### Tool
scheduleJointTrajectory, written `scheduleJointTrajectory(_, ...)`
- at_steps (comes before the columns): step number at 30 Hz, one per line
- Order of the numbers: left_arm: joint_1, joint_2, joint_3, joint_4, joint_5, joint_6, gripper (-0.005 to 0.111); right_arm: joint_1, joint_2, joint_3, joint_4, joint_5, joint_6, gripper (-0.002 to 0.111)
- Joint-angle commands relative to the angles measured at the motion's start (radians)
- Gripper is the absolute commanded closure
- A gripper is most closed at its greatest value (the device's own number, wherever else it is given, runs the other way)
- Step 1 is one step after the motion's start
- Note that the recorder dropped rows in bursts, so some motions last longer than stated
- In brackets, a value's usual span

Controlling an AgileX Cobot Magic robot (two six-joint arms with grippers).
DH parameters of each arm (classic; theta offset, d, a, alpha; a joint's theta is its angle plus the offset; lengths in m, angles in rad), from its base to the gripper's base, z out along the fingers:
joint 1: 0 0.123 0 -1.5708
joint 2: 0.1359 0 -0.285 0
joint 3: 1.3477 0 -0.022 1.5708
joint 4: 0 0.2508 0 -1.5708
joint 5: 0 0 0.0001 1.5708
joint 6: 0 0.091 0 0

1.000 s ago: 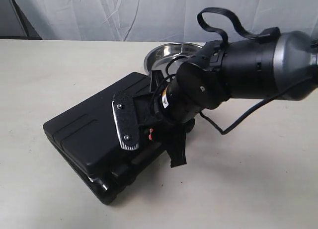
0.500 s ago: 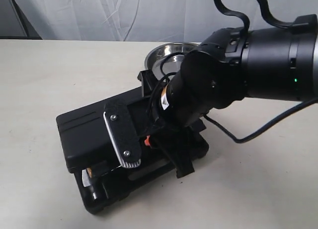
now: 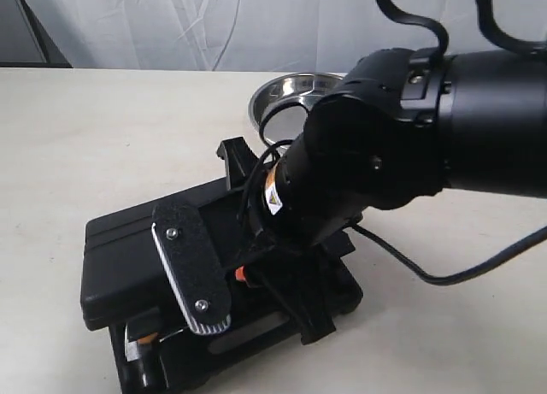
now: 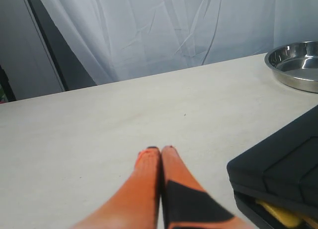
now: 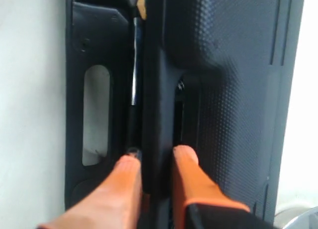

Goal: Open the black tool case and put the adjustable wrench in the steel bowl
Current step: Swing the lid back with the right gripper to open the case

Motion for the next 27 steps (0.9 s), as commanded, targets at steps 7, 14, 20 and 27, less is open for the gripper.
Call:
scheduleJointTrajectory(7, -0.001, -0.007, -0.002, -0.002, -0.011, -0.004, 0.106, 0.014, -0.087, -0.093, 0.009, 0.044, -0.013, 0.108)
scheduleJointTrajectory(14, -0.001, -0.007, -0.002, -0.002, -0.011, -0.004, 0.106, 0.014, -0.087, -0.173, -0.03, -0.152, -0.013, 0.108)
scheduleJointTrajectory(20, -0.001, -0.007, -0.002, -0.002, -0.011, -0.004, 0.106, -0.006, -0.021, -0.173, -0.035, -0.257, -0.01, 0.108)
scheduleJointTrajectory(27, -0.001, -0.007, -0.002, -0.002, -0.011, -0.004, 0.106, -0.039, 0.097, -0.173, -0.033, -0.476, -0.007, 0.108)
